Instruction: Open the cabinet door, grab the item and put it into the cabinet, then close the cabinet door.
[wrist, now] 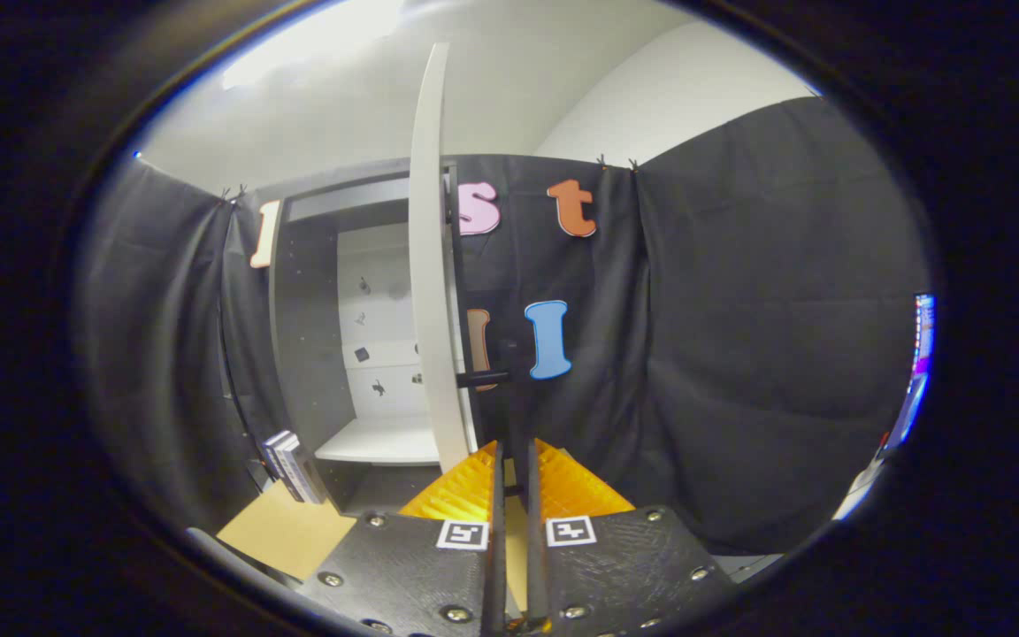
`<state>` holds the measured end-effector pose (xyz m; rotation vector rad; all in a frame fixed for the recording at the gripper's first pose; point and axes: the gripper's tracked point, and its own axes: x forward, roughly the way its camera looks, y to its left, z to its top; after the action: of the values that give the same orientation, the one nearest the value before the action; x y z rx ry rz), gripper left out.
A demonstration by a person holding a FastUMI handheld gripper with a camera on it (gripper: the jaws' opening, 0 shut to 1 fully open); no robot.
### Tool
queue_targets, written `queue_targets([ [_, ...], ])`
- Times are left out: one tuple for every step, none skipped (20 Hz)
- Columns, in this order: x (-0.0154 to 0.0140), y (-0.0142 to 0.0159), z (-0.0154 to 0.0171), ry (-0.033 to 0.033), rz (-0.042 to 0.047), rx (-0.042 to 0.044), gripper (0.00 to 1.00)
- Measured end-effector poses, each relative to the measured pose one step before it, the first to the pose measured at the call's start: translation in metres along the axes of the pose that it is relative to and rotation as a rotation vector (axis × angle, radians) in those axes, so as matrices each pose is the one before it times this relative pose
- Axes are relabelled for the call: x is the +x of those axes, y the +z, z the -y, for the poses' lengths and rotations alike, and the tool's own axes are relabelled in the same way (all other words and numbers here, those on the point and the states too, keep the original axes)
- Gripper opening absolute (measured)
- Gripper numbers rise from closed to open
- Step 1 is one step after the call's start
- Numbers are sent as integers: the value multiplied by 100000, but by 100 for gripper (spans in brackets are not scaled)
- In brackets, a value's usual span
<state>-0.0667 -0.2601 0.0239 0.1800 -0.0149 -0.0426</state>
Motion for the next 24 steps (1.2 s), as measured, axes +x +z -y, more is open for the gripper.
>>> queue_targets([
  [-685,240,346,-1669,862,-380,9],
  [-733,217,-140,-352,281,163,9],
  [-848,433,-720,385,635,745,9],
  [-784,252,-1125,1597,841,668,9],
  [-441,103,-1034,1065,422,263,9],
  [-295,-292,-888,871,-233,-151,9],
  [-213,-346,-1122,1081,-781,-244,9],
  [-261,-444,-1579,2685,-1263,404,9],
  [-3,-618,-1383,1401,-1513,-704,18],
  [337,-465,-1055,1155,-1044,-1358,27],
  [249,-382,-1357,1711,-615,-750,32],
  [427,-331,-1494,2437,-521,5,37],
  [352,-509,-1837,4360,-1366,1646,49],
  [730,-758,-1777,3790,-1356,1594,60],
  [840,-727,-1024,861,-974,124,71],
  [822,-585,-602,926,-682,-1335,82],
  [983,-504,-294,-806,-54,-1833,93],
  [648,-1045,-902,771,-1540,-1612,97],
  [968,-826,-1079,857,-1372,-830,100],
  [797,-954,-710,701,-1448,-839,100],
  [1154,-1173,-965,1067,-1859,-1413,100],
  [843,-993,-621,708,-1476,-864,100],
  [1096,-1163,-710,559,-2231,-778,100],
  [989,-1284,-780,577,-2016,212,100],
])
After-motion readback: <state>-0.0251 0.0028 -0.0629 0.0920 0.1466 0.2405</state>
